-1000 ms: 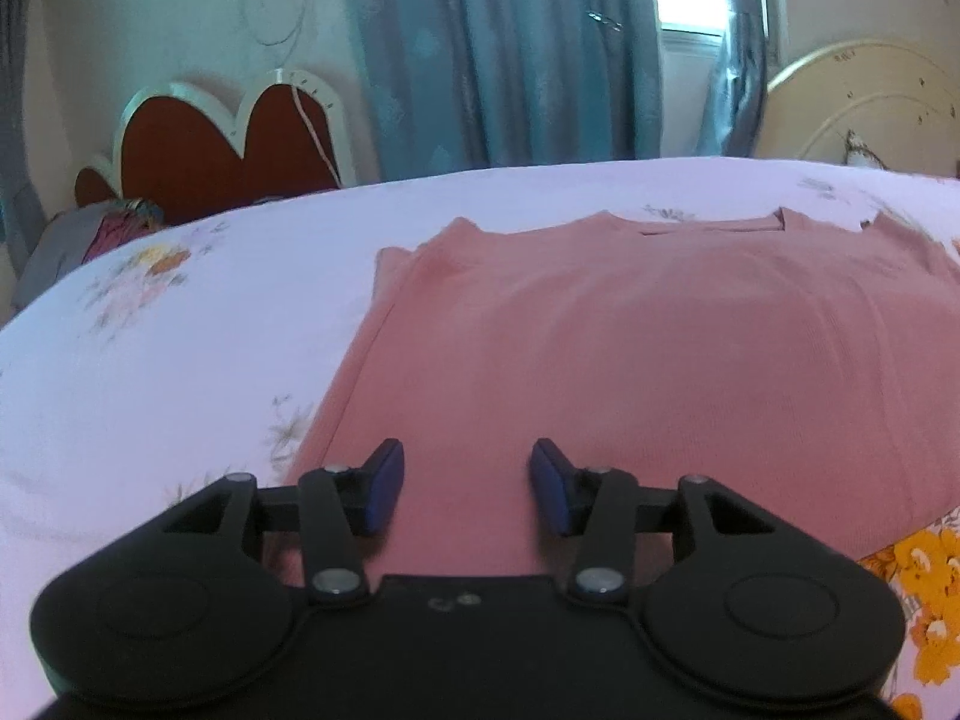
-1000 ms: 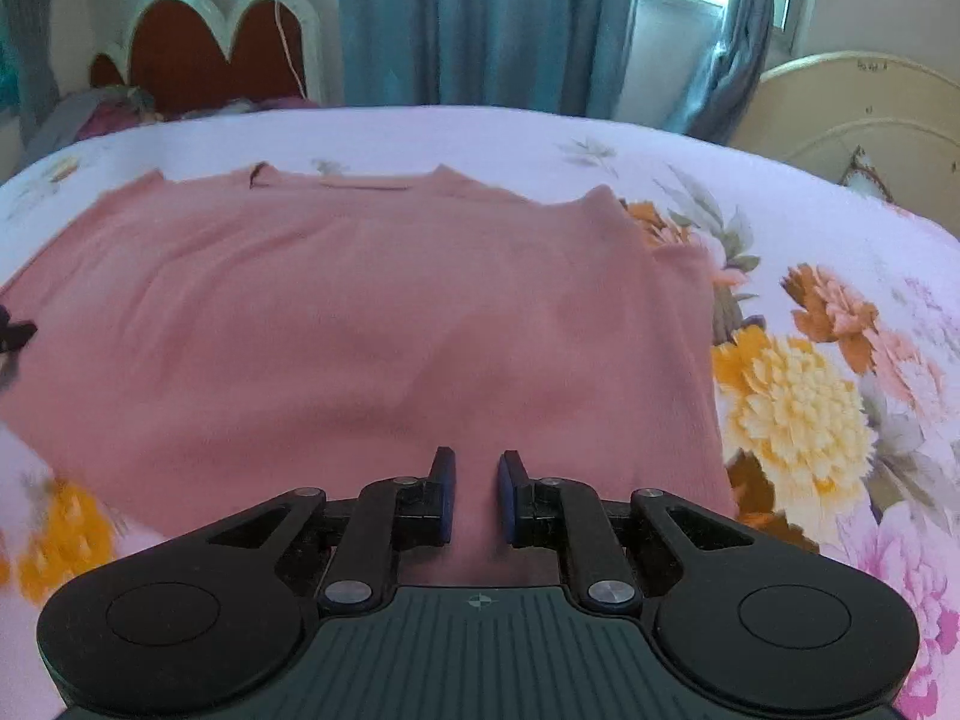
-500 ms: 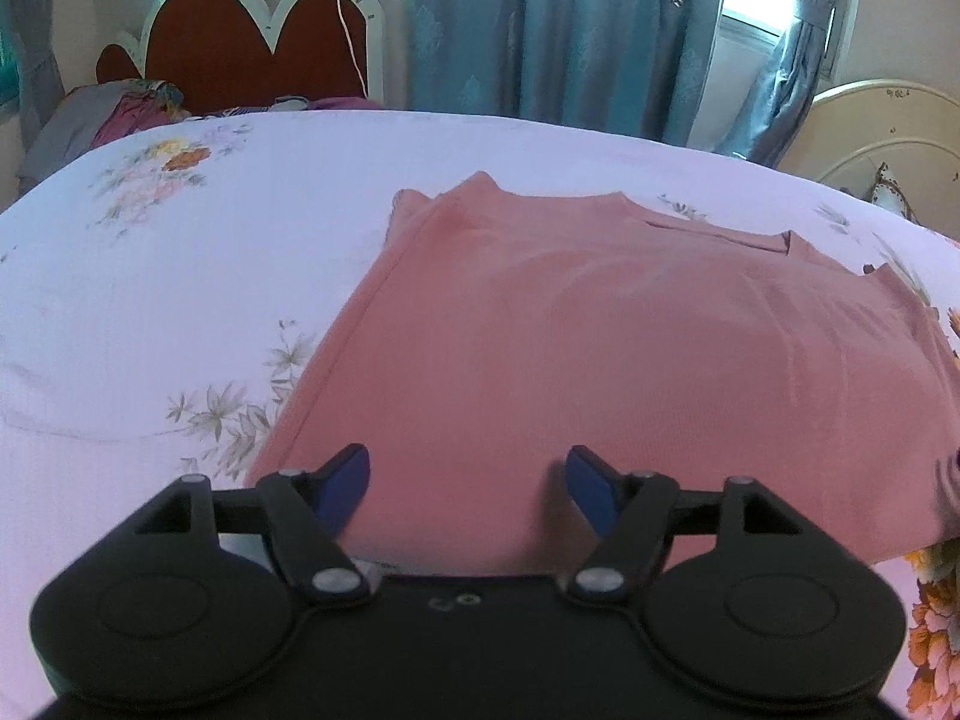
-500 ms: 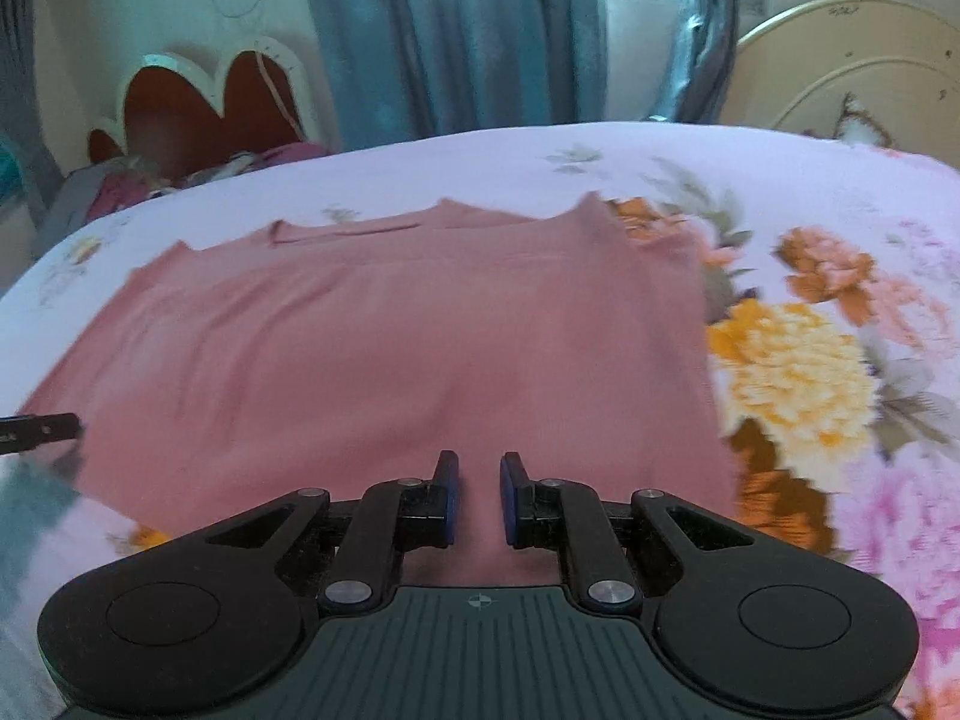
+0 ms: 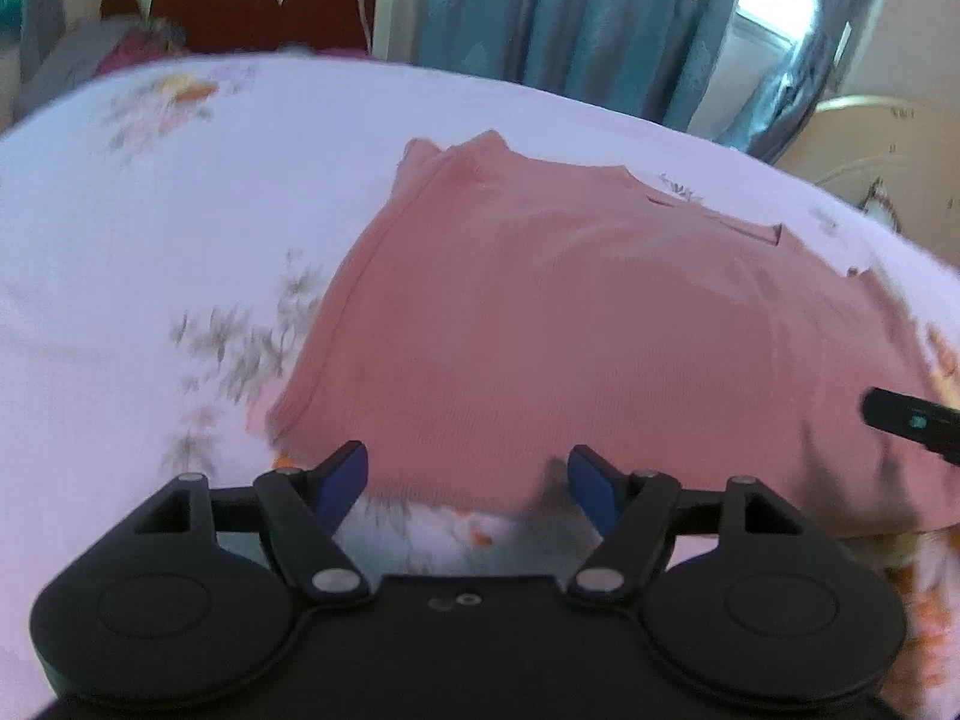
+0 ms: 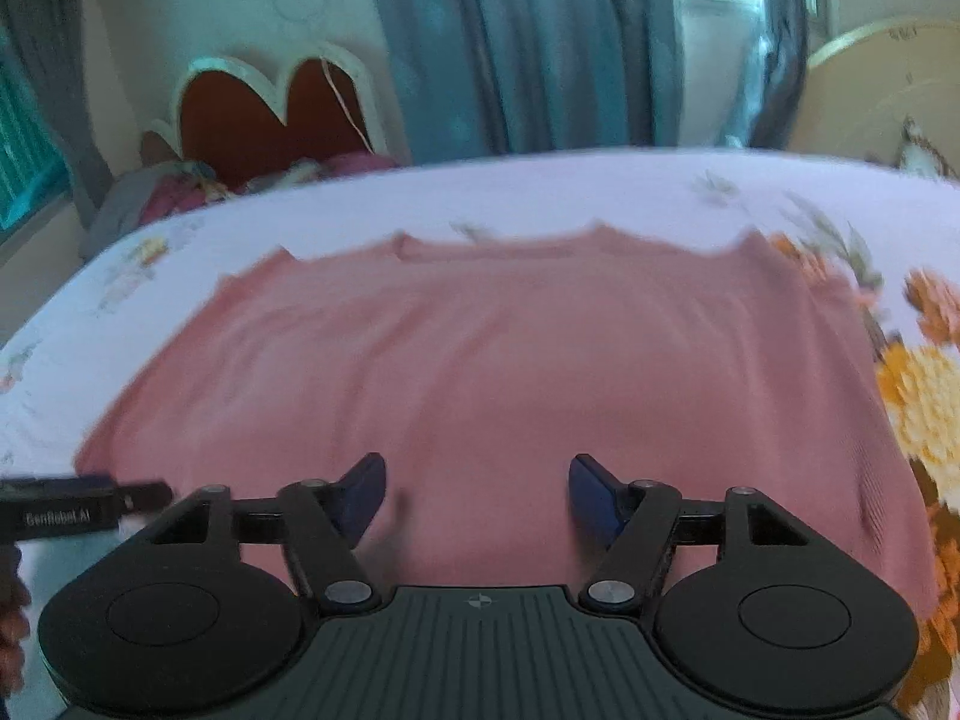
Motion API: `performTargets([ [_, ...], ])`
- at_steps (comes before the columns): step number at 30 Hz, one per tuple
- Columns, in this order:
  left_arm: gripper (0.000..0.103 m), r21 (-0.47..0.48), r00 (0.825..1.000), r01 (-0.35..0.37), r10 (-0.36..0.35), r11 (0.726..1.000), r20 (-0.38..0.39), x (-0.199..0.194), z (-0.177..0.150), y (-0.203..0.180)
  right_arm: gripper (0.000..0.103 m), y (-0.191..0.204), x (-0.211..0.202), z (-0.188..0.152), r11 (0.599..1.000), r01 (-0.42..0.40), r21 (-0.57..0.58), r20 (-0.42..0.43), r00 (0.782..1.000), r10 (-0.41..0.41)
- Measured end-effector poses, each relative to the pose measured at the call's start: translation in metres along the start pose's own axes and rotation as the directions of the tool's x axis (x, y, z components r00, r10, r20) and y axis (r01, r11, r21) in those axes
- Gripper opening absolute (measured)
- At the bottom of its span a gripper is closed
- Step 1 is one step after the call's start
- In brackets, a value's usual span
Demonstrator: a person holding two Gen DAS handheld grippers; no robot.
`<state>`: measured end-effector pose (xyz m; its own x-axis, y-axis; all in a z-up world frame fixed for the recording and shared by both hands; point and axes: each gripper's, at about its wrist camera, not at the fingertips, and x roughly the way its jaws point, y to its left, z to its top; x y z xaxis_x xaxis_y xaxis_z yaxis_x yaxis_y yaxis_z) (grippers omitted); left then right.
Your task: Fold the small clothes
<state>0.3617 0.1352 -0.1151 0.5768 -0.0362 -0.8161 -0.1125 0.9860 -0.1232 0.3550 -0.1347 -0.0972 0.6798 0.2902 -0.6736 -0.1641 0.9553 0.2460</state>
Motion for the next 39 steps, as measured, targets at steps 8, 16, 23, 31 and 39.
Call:
performTargets([
  [8,0.079,-0.311,0.975,0.214,-0.222,0.926,0.010,-0.003,-0.018,0.042,0.066,0.023,0.013,0.013,1.000,-0.008,-0.012,0.009,1.000,0.008],
  [16,0.081,-0.447,0.933,0.359,-0.304,0.819,0.193,0.035,0.000,0.058,0.049,0.034,0.036,0.018,0.998,0.032,-0.047,0.013,0.999,-0.032],
  [23,0.057,-0.468,0.910,0.401,-0.284,0.787,0.302,0.061,0.015,0.052,0.047,0.032,0.060,0.025,0.993,0.096,-0.063,0.028,0.995,-0.094],
  [31,0.013,-0.537,0.908,0.409,-0.268,0.738,0.323,0.080,0.014,0.060,0.047,0.033,0.085,0.013,0.981,0.142,-0.131,-0.022,0.989,-0.147],
  [39,0.011,-0.474,0.905,0.381,-0.216,0.793,0.367,0.057,0.022,0.047,0.047,0.028,0.087,0.008,0.983,0.113,-0.148,-0.011,0.993,-0.115],
])
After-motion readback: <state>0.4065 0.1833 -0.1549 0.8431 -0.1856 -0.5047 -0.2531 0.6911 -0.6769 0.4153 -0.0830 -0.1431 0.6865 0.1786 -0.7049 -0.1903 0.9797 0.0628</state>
